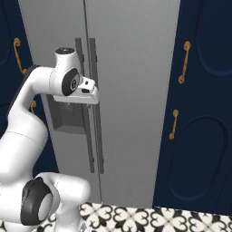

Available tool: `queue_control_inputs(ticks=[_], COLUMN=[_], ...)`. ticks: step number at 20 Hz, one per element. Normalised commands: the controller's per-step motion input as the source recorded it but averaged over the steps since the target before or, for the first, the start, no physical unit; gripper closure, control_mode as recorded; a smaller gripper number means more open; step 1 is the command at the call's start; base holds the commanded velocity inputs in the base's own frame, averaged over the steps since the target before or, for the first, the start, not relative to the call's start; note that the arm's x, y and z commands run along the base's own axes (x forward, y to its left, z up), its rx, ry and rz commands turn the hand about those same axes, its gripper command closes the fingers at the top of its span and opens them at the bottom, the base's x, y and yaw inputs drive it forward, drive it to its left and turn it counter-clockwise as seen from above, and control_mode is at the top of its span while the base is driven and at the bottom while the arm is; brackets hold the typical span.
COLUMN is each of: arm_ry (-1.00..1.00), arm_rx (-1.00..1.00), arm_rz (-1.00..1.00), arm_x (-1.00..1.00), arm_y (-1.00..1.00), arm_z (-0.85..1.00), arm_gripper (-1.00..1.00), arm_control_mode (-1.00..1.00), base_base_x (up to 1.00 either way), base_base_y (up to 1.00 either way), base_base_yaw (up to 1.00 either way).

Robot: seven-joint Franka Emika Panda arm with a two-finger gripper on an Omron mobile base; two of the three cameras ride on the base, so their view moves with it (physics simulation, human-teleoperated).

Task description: Take the strawberry from the fridge and place it on top of the pancake, located on the dining counter.

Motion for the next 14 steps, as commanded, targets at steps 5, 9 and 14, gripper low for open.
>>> queue_control_inputs(ticks=[5,9,14], arm_ry=[0.00,-0.14,-0.27], arm_rx=[0.00,0.00,0.00], arm_rz=[0.00,0.00,0.00], arm_x=[0.10,0.89,1.00], arm_y=[0.00,-0.07,0.06], arm_z=[0.00,0.00,0.00], arm_gripper=[-1.00,-1.00,-1.00], arm_control_mode=[-1.00,-1.00,-1.00], base_base_x=[-0.02,0.00,0.00], base_base_y=[0.00,0.00,0.00], base_base_yaw=[0.00,0.00,0.00])
